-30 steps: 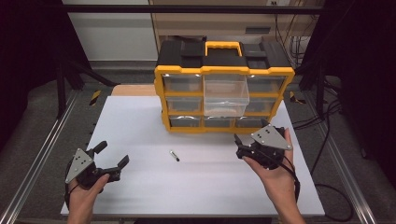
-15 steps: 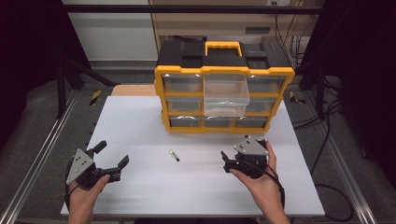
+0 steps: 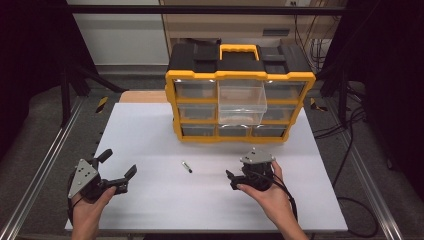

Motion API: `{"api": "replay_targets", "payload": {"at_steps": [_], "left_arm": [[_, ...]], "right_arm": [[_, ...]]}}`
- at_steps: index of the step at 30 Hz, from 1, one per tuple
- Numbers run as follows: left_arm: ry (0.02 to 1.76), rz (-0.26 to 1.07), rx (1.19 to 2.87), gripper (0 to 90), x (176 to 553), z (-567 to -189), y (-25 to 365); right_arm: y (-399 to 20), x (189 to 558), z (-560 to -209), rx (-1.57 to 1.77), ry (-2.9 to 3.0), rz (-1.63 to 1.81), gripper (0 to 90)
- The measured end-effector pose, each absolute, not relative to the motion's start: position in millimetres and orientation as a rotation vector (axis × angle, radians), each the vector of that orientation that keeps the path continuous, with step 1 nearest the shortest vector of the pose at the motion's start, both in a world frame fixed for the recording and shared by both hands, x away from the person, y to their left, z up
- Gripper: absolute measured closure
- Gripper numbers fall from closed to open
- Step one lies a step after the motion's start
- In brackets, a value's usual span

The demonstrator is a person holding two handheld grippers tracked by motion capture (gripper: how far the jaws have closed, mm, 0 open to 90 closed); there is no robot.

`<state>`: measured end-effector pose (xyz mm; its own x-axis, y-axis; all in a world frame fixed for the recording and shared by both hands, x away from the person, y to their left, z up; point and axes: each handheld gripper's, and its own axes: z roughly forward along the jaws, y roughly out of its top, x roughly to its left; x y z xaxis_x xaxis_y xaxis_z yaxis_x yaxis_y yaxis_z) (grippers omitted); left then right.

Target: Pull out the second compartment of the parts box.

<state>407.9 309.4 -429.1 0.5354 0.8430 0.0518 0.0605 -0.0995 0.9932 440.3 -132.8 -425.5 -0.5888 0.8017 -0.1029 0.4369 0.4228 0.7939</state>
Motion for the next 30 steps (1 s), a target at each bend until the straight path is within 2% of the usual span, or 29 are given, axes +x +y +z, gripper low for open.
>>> {"api": "replay_targets", "payload": {"at_steps": [9, 30], "left_arm": [[0.787, 0.769, 1.545, 2.2, 409.2, -430.0, 306.5], [0.799, 0.771, 1.547, 2.1, 409.0, -430.9, 307.4]], "right_arm": [[-120.7, 455.6, -424.2, 1.08, 2.265, 1.027, 8.5], [-92.5, 462.6, -430.0, 1.056, 2.307, 1.075, 6.8]]}}
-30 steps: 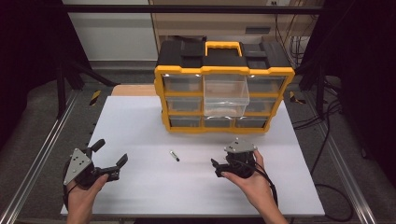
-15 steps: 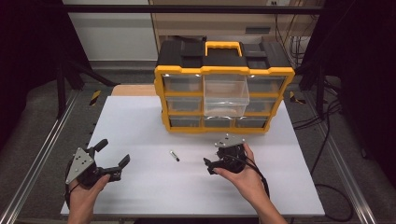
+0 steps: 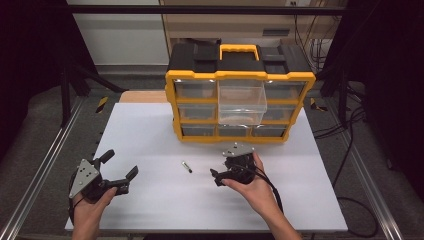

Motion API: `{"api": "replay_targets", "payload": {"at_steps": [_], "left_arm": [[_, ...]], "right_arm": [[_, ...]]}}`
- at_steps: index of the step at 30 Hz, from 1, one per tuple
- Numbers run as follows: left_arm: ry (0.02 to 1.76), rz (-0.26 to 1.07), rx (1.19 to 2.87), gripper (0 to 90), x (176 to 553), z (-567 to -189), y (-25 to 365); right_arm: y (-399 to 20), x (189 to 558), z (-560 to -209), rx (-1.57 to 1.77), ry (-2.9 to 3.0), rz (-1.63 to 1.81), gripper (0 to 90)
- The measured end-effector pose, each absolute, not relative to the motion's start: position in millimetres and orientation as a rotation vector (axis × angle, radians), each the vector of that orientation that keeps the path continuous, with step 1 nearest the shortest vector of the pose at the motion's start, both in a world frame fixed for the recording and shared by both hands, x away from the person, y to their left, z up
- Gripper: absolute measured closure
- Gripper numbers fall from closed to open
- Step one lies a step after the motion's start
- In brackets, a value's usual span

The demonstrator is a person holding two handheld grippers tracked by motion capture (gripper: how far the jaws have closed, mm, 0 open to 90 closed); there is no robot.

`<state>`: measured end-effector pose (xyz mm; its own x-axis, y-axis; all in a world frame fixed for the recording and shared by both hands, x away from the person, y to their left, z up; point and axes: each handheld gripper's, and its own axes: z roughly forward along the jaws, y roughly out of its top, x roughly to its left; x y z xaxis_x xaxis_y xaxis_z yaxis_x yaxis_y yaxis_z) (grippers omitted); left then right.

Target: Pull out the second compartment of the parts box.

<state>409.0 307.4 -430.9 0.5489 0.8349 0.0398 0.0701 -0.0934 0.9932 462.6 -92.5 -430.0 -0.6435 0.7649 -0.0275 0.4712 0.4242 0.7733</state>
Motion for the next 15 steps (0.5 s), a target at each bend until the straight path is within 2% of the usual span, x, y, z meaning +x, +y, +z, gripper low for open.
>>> {"api": "replay_targets", "payload": {"at_steps": [15], "left_arm": [[0.795, 0.766, 1.555, 2.1, 410.1, -431.3, 305.2]], "right_arm": [[-81.6, 467.1, -430.2, 1.096, 2.289, 1.135, 7.2]]}}
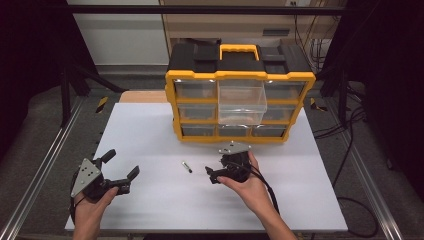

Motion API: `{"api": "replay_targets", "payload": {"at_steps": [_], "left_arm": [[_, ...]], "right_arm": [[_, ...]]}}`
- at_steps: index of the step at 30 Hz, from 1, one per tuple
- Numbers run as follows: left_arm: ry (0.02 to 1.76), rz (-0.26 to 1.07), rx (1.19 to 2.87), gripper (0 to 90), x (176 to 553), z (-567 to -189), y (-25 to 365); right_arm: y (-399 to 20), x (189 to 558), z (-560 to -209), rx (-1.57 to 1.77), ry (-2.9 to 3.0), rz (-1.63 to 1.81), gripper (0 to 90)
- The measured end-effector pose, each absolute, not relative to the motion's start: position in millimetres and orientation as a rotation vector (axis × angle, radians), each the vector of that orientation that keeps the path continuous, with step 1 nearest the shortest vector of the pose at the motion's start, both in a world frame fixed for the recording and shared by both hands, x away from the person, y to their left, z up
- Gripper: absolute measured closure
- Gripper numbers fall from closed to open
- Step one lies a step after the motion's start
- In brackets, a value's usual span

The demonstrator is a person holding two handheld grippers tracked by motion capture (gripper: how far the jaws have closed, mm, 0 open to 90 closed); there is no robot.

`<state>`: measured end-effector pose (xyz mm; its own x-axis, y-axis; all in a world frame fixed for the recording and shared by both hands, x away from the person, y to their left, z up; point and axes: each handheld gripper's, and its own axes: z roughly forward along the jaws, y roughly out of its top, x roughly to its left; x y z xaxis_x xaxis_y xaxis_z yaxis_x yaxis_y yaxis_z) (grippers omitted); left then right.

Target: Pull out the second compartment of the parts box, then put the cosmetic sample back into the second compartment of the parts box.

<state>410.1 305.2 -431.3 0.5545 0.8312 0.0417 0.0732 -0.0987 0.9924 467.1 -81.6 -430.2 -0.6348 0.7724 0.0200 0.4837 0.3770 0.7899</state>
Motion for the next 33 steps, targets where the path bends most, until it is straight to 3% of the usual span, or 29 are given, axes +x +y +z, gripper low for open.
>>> {"api": "replay_targets", "payload": {"at_steps": [33], "left_arm": [[0.798, 0.768, 1.557, 2.1, 410.8, -431.3, 305.6]], "right_arm": [[-54.2, 471.9, -434.9, 1.087, 2.299, 1.147, 7.2]]}}
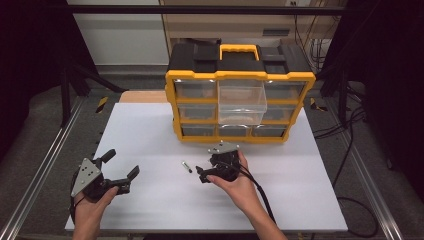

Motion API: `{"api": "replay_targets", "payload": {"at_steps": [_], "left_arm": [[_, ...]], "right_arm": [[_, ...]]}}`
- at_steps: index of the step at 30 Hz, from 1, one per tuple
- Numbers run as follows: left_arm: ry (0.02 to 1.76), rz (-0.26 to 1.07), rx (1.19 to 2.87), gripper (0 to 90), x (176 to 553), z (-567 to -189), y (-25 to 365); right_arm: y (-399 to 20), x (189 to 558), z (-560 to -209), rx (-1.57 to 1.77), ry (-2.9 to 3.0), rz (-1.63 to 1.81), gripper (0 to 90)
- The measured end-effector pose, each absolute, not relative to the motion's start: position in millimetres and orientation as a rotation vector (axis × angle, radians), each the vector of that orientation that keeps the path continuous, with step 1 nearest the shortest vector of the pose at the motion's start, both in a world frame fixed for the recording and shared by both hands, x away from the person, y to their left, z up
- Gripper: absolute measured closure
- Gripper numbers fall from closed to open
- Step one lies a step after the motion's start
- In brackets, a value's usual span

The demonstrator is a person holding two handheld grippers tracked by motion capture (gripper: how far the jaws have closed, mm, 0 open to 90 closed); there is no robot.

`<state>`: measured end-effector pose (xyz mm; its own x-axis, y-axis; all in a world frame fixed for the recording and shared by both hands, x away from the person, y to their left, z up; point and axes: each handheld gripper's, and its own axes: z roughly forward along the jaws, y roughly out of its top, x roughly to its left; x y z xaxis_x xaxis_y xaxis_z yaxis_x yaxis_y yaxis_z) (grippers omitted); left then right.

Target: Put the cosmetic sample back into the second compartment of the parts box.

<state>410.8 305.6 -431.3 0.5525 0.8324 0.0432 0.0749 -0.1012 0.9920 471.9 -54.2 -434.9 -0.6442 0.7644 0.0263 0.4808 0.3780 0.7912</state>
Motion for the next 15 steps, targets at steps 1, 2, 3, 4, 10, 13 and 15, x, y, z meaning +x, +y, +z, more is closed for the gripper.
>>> {"api": "replay_targets", "payload": {"at_steps": [1, 2, 3, 4, 10, 13, 15], "left_arm": [[0.798, 0.768, 1.557, 2.1, 411.0, -431.2, 305.7], [0.799, 0.768, 1.557, 2.1, 411.1, -431.2, 305.7], [0.801, 0.768, 1.555, 2.1, 411.3, -431.1, 305.7], [0.803, 0.768, 1.555, 2.1, 411.5, -431.2, 305.6], [0.807, 0.766, 1.553, 2.1, 411.6, -431.4, 306.5], [0.809, 0.763, 1.547, 2.1, 411.5, -431.3, 307.3], [0.809, 0.764, 1.547, 2.1, 411.4, -431.3, 307.5]], "right_arm": [[-52.1, 472.5, -436.1, 1.093, 2.303, 1.151, 7.2], [-51.6, 472.9, -436.6, 1.094, 2.304, 1.152, 7.3], [-51.6, 472.9, -436.6, 1.094, 2.304, 1.152, 7.3], [-50.6, 473.4, -437.4, 1.097, 2.303, 1.156, 7.3], [-44.6, 477.4, -442.4, 1.106, 2.312, 1.161, 8.3], [-42.3, 479.0, -444.7, 1.11, 2.32, 1.15, 8.4], [-41.6, 479.7, -445.8, 1.104, 2.32, 1.15, 8.4]]}}
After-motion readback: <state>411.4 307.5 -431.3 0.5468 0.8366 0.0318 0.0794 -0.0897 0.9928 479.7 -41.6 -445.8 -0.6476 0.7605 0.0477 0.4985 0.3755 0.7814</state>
